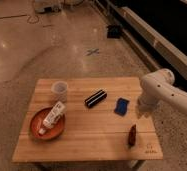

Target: Place the pepper in the ceramic cup

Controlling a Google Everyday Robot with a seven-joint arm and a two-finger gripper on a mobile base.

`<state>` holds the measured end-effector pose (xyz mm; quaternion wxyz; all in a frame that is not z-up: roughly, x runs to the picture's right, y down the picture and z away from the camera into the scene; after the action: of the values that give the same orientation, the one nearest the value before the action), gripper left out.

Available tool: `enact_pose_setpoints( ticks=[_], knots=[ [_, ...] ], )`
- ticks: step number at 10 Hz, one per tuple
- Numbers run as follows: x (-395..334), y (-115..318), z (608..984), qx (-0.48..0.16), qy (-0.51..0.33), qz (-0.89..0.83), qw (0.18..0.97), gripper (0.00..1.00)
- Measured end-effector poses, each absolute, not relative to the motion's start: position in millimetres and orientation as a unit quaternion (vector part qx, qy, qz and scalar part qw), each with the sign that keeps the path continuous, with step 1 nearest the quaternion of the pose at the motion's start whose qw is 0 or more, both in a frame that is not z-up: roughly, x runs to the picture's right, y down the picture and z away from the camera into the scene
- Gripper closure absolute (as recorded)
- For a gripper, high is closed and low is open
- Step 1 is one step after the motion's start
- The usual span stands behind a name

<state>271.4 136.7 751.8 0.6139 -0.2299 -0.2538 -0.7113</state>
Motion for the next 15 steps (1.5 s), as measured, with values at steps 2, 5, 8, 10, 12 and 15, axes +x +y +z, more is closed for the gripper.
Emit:
enact_pose_setpoints(
  ticks=[2, 5, 8, 10, 12, 15],
  knots=[
    [268, 145, 757, -0.233, -0.256, -0.711, 0.612, 0.58],
    [259, 161, 771, -0.237, -0.252, -0.711, 0.612, 0.58],
    [265, 157, 765, -0.234, -0.255, -0.712, 0.611, 0.58],
    [260, 171, 780, -0.224, -0.258, -0.717, 0.608, 0.58],
    [266, 173, 778, -0.234, -0.258, -0.723, 0.597, 0.58],
    [263, 176, 781, -0.237, -0.259, -0.719, 0.6, 0.58]
  ],
)
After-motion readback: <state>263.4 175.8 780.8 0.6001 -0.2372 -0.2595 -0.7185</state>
